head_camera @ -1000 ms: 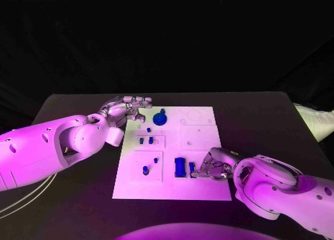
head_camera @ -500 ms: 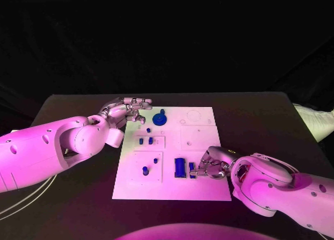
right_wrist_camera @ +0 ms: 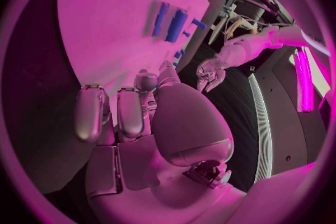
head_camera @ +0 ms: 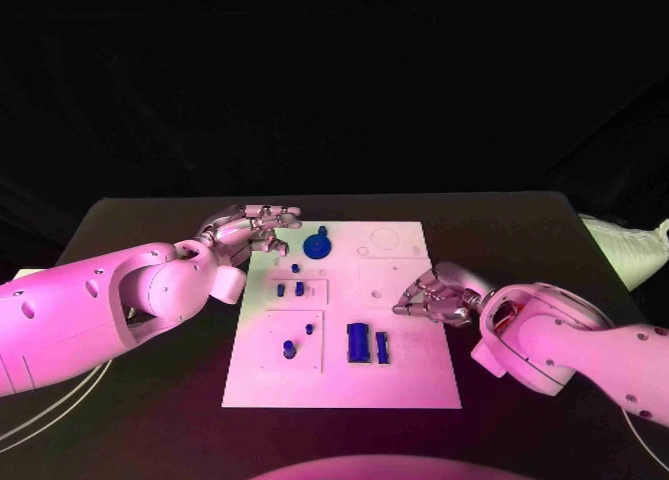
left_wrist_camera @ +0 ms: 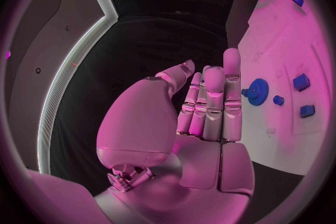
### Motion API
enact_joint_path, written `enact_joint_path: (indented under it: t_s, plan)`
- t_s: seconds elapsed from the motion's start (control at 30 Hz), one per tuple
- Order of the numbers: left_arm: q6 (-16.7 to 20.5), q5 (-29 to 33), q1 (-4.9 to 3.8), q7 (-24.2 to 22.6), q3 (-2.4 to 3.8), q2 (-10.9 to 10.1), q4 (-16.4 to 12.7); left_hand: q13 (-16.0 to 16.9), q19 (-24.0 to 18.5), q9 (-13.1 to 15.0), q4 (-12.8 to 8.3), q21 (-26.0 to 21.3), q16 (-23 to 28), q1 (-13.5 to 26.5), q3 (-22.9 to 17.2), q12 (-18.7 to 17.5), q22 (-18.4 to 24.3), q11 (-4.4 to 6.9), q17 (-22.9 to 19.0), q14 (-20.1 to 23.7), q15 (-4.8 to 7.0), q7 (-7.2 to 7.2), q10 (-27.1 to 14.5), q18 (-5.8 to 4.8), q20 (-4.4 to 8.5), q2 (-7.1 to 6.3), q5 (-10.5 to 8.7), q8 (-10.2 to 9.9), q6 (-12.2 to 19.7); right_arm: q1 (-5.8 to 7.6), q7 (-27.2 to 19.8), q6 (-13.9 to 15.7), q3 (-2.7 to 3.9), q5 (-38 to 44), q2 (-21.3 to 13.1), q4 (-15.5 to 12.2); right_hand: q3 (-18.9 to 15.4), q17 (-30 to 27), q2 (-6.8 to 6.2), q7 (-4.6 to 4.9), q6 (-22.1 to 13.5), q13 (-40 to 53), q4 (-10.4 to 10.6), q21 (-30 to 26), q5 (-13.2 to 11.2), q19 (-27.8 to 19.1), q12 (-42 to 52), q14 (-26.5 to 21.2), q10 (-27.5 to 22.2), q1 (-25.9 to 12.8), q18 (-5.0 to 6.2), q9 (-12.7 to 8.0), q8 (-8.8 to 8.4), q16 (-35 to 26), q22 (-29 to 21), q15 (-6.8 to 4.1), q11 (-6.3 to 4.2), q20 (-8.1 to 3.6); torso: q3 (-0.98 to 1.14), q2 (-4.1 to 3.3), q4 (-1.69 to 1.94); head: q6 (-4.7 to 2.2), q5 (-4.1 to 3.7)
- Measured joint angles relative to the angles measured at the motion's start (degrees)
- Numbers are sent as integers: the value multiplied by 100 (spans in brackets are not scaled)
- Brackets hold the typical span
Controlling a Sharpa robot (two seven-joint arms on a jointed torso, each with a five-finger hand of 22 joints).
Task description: Assemble the parts on the task board
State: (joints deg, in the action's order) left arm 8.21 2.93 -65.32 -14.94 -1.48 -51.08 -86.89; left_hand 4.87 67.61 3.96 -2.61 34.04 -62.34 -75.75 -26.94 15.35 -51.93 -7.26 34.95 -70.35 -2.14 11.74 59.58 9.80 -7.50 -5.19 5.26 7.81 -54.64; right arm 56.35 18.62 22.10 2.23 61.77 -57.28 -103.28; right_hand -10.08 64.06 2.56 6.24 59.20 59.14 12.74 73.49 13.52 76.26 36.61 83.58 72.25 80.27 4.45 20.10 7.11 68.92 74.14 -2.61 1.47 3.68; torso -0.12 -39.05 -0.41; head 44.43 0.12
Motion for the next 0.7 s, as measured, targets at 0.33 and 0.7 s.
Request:
enact_joint_path:
  t_s: [0.33,0.7]
  plan:
    - [194,186,160,-176,-3,289,531,-107,-1392,-12,42,-1385,2360,22,67,64,883,-17,-1502,1503,-197,-38,-45,1,-191,22,23,128,-87,376,-2060,31,-1,-2677,411,1467,182,-3720,90,445,-469,-3079,-104,-4427,-163,-2655,-3118,-2044,-879,843,528,-451,-338,-4801,-3376,659,508,543,-63,257,0,-287,-51]
    - [565,347,272,-594,1,736,1205,-124,-2411,-18,188,-2929,4713,52,288,-530,2389,-215,-2652,1699,-624,14,-194,0,-752,-9,23,-146,-53,428,-3240,-494,-3,-4140,1215,2977,386,-5558,205,429,-609,-5268,-490,-6420,-325,-2276,-3254,-2250,-1156,860,618,-1127,-337,-6519,-5236,1007,754,998,-103,542,-47,-690,24]
